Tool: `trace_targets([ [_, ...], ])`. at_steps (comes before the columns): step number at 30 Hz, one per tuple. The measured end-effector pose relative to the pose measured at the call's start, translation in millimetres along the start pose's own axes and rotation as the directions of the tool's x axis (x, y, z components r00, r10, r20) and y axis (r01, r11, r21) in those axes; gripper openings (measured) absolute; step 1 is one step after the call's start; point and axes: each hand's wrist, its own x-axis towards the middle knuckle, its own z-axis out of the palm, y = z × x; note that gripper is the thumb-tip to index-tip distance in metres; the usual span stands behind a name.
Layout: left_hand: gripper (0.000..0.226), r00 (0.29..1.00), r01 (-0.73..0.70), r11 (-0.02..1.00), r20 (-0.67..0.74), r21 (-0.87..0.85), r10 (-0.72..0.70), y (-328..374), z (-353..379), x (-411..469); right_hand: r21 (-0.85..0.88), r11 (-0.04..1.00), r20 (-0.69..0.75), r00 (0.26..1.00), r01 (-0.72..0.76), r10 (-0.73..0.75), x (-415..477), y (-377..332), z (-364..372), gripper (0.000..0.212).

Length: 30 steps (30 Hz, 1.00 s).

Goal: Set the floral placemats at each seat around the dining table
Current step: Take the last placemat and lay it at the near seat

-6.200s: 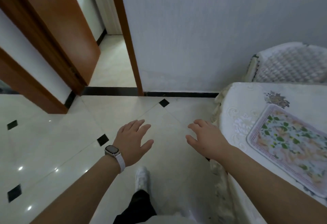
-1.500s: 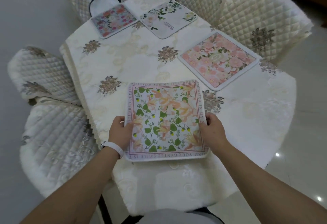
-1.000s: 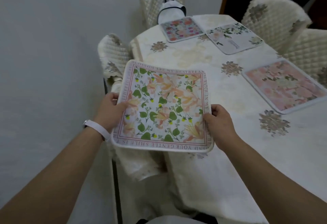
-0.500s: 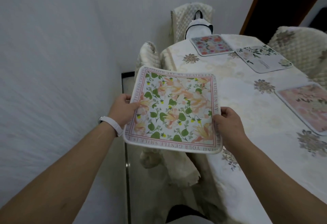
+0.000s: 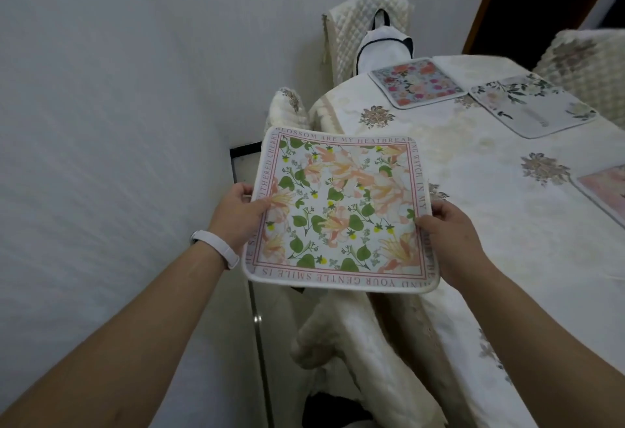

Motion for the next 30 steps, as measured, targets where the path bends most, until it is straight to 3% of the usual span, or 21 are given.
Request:
trace_targets([
  [9,0.010,0.995,-0.056,0.995,0.084,0.087,0.048,41.8,27.0,115.1,0.073,0.997,-0.101,0.994,-0.038,0.046,84.1,-8.7,25.1,0.024],
  [18,0.010,0.960,-0.097,0.984,0.273,0.147,0.054,81.4,91.4,146.2,0.168,0.985,-0.285,0.954,-0.046,0.093,81.2,-13.7,-15.7,0.015],
  [23,0.011,0.909,-0.144,0.972,0.413,0.187,0.055,89.6,138.6,154.8,0.256,0.965,-0.417,0.896,-0.049,0.156,57.8,-5.5,-44.1,0.015],
  [30,0.014,0.769,-0.182,0.956,0.639,0.229,-0.007,86.8,216.7,151.9,0.345,0.937,-0.594,0.759,-0.058,0.266,18.1,18.5,-74.8,0.015],
])
